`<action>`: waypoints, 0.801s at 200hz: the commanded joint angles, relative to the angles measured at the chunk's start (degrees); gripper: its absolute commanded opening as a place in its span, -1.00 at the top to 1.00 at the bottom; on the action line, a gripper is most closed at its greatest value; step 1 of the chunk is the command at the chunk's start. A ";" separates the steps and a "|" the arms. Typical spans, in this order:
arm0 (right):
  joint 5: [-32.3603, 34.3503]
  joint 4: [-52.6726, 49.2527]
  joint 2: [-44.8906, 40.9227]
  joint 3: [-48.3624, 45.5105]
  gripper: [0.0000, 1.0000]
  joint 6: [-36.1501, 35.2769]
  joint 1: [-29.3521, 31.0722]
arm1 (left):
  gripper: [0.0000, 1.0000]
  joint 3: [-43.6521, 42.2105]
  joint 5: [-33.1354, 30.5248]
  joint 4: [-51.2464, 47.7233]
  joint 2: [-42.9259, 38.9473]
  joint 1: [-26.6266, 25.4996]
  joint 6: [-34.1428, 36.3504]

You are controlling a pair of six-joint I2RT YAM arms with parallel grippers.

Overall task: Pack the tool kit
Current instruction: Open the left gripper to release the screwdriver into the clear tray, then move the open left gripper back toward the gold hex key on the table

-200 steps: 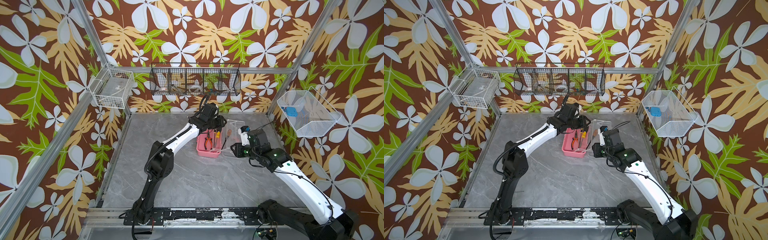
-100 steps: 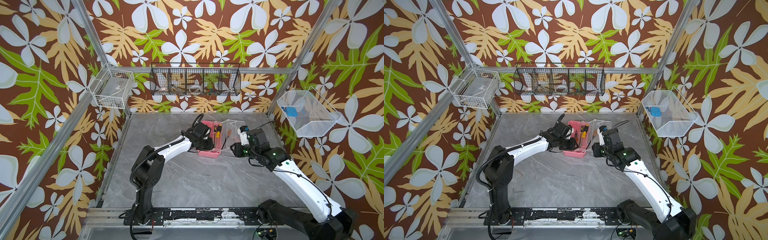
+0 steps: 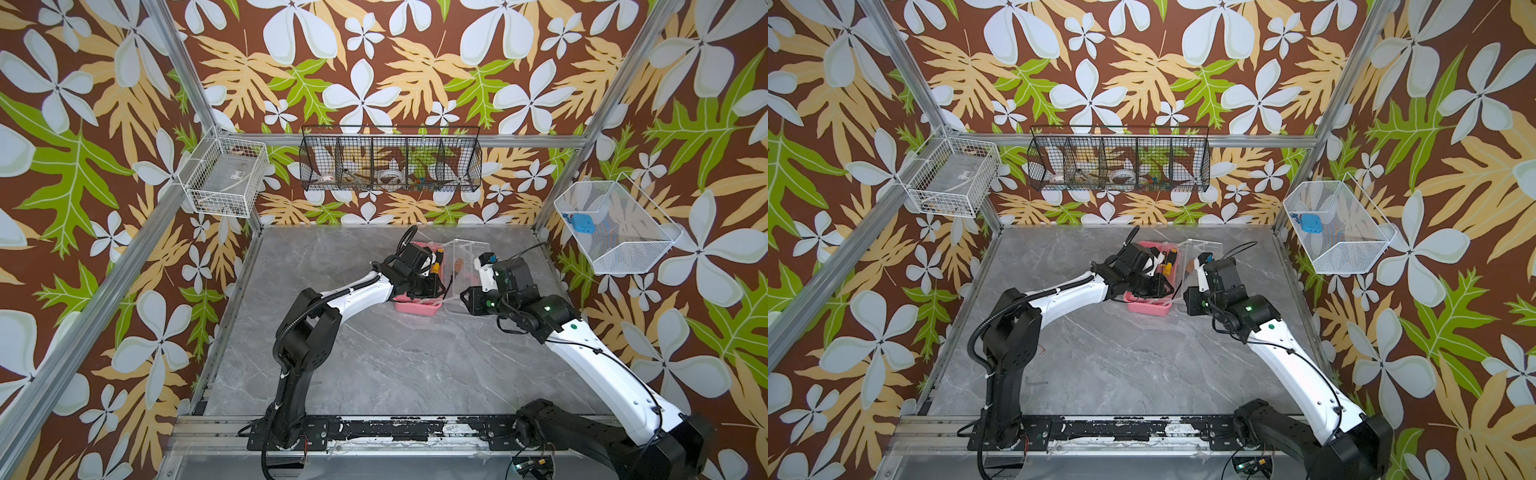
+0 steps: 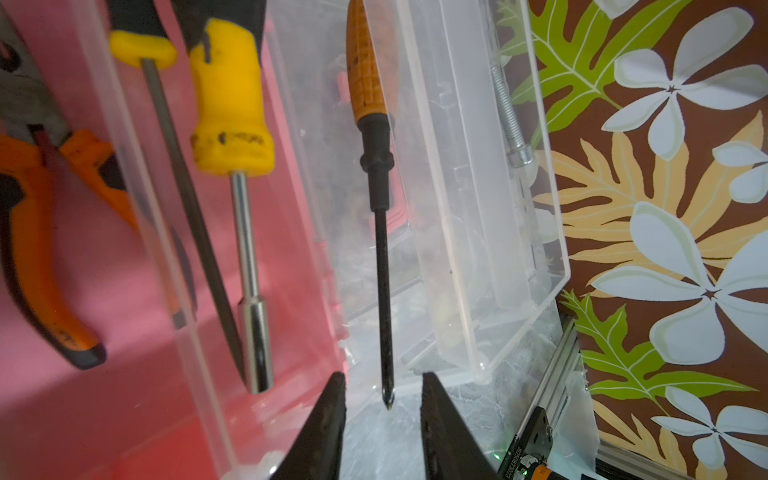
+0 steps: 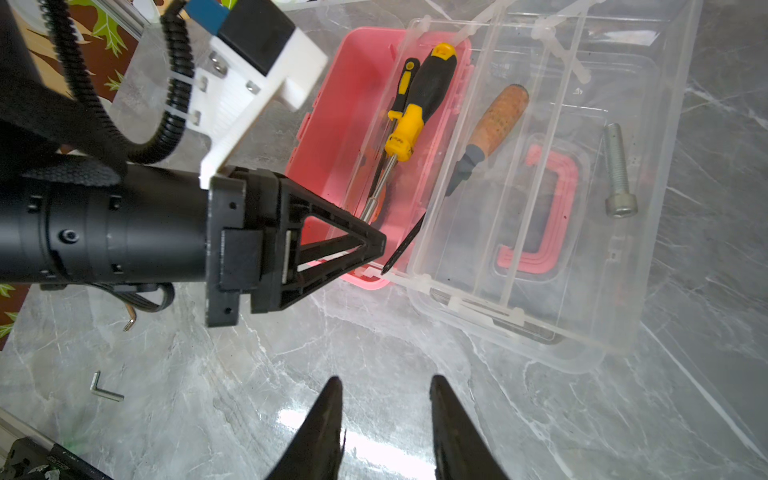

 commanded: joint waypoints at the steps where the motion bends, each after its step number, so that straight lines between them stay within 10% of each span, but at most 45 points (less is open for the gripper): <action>1: 0.74 0.11 -0.31 -0.14 0.29 -0.51 -0.01 | 0.35 1.31 0.92 0.67 1.60 -0.83 -0.06; 160: 1.15 0.54 -0.31 -1.52 0.29 -0.47 -0.02 | 1.00 8.05 -2.66 -0.35 6.89 -1.03 -1.33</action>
